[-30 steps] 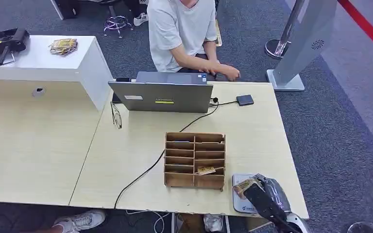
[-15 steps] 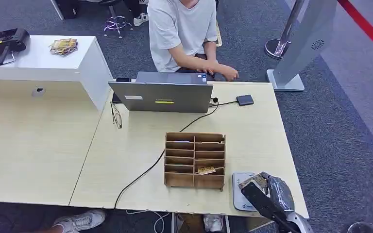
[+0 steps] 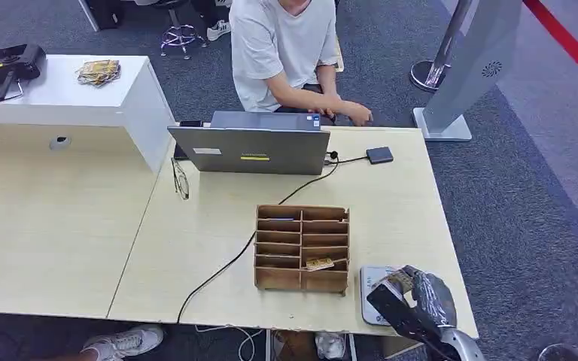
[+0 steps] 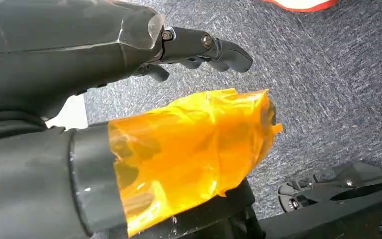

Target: Pass the card to the sensor for recognition and then transmit it.

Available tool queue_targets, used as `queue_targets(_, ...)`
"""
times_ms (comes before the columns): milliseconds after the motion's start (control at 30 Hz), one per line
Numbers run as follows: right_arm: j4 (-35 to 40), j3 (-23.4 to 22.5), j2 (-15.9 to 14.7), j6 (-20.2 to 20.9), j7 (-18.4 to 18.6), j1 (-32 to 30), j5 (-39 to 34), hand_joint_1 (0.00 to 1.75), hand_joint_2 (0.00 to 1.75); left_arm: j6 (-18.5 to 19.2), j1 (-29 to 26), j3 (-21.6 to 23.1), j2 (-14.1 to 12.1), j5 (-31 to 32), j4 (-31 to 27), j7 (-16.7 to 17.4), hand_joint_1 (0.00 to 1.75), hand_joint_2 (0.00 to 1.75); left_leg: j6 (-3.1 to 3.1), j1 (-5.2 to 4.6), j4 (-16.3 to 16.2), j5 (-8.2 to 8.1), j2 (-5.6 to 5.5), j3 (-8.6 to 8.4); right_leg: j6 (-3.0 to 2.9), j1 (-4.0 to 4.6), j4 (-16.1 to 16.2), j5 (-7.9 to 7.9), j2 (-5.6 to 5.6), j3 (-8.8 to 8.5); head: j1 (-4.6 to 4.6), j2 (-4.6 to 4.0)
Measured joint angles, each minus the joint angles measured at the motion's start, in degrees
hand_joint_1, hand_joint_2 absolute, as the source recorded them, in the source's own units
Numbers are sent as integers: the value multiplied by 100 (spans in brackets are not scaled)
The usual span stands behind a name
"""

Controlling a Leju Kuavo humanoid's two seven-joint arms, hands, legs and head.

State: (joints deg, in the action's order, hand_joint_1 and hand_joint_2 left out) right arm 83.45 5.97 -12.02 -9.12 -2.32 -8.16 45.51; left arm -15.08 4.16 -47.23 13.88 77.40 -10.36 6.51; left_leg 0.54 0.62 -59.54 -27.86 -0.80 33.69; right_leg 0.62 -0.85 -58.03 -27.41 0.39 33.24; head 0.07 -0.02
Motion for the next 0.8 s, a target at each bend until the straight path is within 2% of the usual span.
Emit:
queue_targets(267, 96, 9, 55, -190, 116, -27, 343, 175, 175, 2, 0, 0, 2, 7, 0, 2, 0, 0, 0, 0, 0, 0, 0, 0, 0, 0, 0, 0, 0, 0, -2, 0)
queue_targets(500, 234, 7, 173, -546, 288, -65, 938, 175, 175, 15, 0, -4, 4, 24, 0, 9, 0, 0, 0, 0, 0, 0, 0, 1, 0, 0, 0, 0, 0, 1, 0, 0)
queue_targets(800, 463, -52, 378, -850, 186, -110, 1189, 175, 175, 35, 0, -7, 7, 44, 0, 9, 0, 0, 0, 0, 0, 0, 0, 1, 0, 0, 0, -1, 0, 2, 0, 0)
